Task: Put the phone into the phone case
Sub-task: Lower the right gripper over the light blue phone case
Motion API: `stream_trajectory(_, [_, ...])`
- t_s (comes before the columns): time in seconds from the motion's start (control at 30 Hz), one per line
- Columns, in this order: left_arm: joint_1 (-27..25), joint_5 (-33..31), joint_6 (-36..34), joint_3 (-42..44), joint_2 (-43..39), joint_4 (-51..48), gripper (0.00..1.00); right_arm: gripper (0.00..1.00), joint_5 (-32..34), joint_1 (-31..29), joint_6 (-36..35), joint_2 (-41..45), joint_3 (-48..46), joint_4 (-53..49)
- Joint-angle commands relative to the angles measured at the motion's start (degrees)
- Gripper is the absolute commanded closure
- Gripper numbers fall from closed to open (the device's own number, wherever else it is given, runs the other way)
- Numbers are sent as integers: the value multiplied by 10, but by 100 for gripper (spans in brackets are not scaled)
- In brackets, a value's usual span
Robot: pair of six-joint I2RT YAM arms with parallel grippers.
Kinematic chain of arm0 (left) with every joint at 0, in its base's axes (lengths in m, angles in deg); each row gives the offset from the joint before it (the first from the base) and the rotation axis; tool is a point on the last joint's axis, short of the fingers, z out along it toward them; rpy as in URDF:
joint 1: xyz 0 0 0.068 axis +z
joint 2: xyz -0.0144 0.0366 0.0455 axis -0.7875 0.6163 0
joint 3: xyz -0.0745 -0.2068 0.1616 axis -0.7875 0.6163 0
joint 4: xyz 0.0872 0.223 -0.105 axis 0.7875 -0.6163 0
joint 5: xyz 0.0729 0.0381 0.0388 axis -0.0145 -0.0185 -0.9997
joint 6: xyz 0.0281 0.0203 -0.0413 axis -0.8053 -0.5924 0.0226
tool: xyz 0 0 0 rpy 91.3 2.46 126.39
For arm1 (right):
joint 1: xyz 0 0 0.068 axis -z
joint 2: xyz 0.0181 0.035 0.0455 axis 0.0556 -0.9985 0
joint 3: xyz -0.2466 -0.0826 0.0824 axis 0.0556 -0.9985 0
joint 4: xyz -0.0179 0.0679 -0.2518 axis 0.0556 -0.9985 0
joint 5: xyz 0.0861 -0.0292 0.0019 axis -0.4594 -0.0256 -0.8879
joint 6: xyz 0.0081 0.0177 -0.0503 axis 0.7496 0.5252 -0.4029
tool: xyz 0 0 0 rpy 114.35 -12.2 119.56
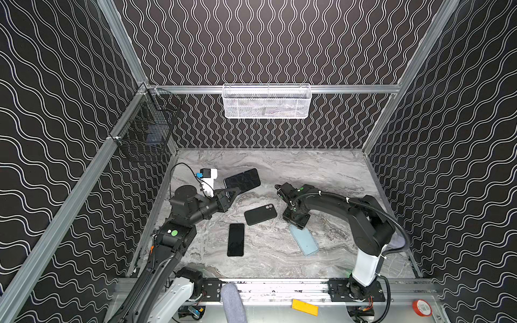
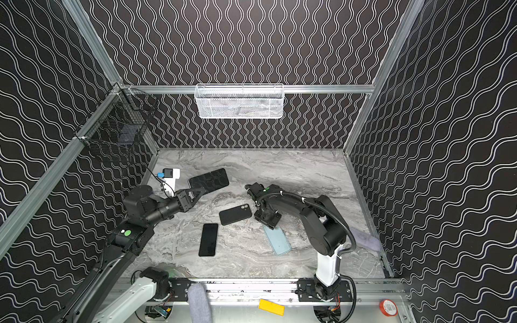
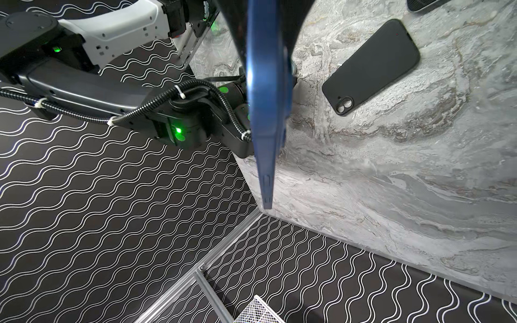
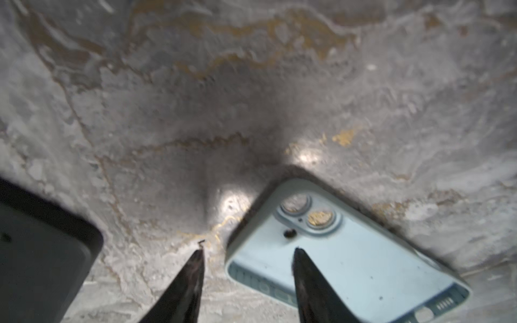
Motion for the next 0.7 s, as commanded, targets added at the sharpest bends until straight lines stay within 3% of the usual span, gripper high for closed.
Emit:
stream_trajectory(0.0, [1,-2,-8,-1,-1,37,100,53,30,0,-6,-22,13,-17])
stream_trajectory(0.17, [1,-5,-9,-7,1,35,100,65,29,1,-17,-30,7,-5])
stream_trajectory(0.47, [2,-26,-23,-21,-9,13,100,100,-7,-7,-80,-12,-10,40])
stream_trajectory(0.67, [4,-64,-45,-36,-22,-15,100,100,-21,-40,-140,8,4,40])
